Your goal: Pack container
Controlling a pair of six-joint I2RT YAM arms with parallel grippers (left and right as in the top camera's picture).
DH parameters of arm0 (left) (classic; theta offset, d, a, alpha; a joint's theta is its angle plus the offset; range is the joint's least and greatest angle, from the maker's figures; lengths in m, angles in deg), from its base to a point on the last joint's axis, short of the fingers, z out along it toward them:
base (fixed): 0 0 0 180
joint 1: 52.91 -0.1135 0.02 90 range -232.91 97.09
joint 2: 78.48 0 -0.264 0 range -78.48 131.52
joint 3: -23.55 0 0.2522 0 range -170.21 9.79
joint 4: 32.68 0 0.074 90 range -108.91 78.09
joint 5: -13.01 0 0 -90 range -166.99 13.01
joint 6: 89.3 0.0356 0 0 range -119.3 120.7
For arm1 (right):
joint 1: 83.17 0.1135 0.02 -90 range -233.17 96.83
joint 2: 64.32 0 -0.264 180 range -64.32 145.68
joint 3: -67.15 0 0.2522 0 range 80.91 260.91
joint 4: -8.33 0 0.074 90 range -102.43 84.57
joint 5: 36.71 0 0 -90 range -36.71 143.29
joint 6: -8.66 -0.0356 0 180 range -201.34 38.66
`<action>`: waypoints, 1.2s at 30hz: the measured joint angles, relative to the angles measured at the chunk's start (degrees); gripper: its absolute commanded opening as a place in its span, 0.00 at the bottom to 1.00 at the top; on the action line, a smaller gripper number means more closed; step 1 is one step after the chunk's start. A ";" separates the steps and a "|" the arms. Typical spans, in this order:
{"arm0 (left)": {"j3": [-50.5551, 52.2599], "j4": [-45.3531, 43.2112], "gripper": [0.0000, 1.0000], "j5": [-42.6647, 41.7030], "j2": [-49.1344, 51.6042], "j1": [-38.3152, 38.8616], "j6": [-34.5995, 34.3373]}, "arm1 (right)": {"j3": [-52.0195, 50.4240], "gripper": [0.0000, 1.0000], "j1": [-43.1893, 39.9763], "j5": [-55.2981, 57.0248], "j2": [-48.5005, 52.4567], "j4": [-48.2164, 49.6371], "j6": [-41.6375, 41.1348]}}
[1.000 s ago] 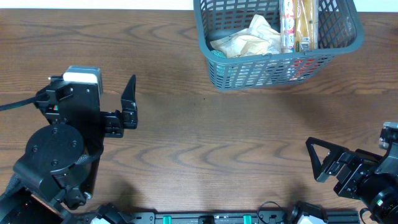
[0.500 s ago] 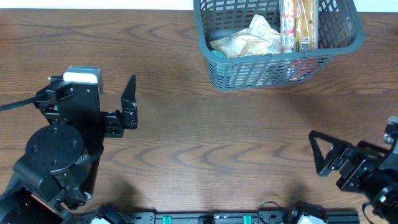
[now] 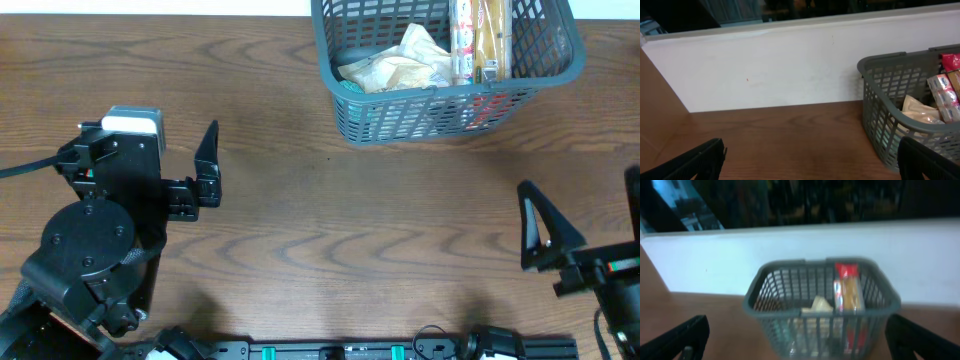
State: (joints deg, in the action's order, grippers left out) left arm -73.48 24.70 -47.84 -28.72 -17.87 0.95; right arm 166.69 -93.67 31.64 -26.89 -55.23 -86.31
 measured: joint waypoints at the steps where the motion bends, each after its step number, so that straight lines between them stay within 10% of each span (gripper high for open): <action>1: 0.00 -0.04 0.98 0.02 0.00 0.00 0.00 | -2.67 0.99 0.44 0.28 -0.96 3.41 0.28; 15: 0.00 -0.04 0.99 0.02 0.00 0.00 0.00 | -44.57 0.99 11.54 8.07 -12.57 47.21 2.05; 36: 0.00 -0.02 0.99 0.02 0.00 0.00 0.00 | -70.82 0.99 11.54 21.09 -29.09 59.04 2.05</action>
State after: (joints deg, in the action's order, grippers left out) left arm -73.48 24.68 -47.82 -28.72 -17.87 0.95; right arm 95.87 -82.13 52.73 -55.98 3.81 -84.26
